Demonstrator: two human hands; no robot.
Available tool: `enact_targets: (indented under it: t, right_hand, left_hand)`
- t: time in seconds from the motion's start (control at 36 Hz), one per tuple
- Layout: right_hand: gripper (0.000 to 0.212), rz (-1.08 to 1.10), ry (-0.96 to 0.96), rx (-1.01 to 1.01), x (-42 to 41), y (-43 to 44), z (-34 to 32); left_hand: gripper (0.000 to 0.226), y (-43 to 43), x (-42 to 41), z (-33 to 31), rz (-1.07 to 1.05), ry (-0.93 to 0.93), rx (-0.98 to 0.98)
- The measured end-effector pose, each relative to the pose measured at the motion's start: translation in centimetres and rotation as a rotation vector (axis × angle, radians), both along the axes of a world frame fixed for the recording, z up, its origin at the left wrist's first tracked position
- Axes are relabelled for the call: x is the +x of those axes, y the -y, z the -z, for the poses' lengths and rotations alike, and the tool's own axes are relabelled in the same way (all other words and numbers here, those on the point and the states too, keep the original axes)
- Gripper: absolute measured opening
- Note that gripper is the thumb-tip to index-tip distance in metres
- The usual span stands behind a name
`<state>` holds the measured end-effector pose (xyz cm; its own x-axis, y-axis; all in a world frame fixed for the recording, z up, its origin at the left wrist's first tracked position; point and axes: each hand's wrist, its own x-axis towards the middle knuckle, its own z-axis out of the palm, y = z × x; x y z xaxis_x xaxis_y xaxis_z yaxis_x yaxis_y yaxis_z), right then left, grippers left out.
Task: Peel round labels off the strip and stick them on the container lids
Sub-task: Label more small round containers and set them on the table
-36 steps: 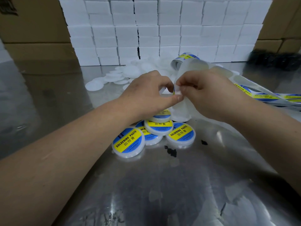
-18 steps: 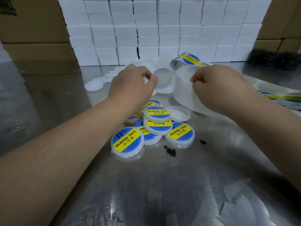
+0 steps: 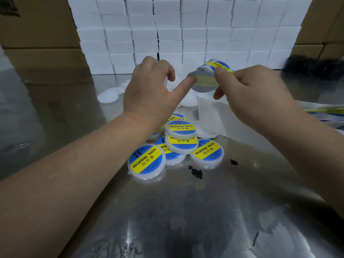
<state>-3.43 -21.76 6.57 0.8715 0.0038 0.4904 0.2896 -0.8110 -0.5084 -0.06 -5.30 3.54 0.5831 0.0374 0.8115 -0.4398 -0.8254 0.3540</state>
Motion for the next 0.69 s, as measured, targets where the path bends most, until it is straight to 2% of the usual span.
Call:
enact_targets:
  t: [0.19, 0.44, 0.58, 0.69]
  right_hand:
    - [0.053, -0.062, -0.026, 0.227, 0.4, 0.1, 0.4]
    - [0.028, -0.059, 0.047, 0.192, 0.8, 0.2, 0.4]
    - [0.020, -0.074, 0.098, 0.185, 0.9, 0.4, 0.5]
    - [0.019, -0.108, 0.147, 0.178, 0.8, 0.3, 0.6]
  left_hand:
    - [0.042, -0.1, -0.4, -0.2, 0.031, 0.059, 0.036]
    - [0.046, -0.2, -0.4, -0.2, 0.023, 0.085, 0.138]
    - [0.034, -0.2, 0.2, 0.1, -0.028, 0.010, 0.144]
    - [0.027, -0.1, 0.5, 0.3, -0.021, -0.068, 0.049]
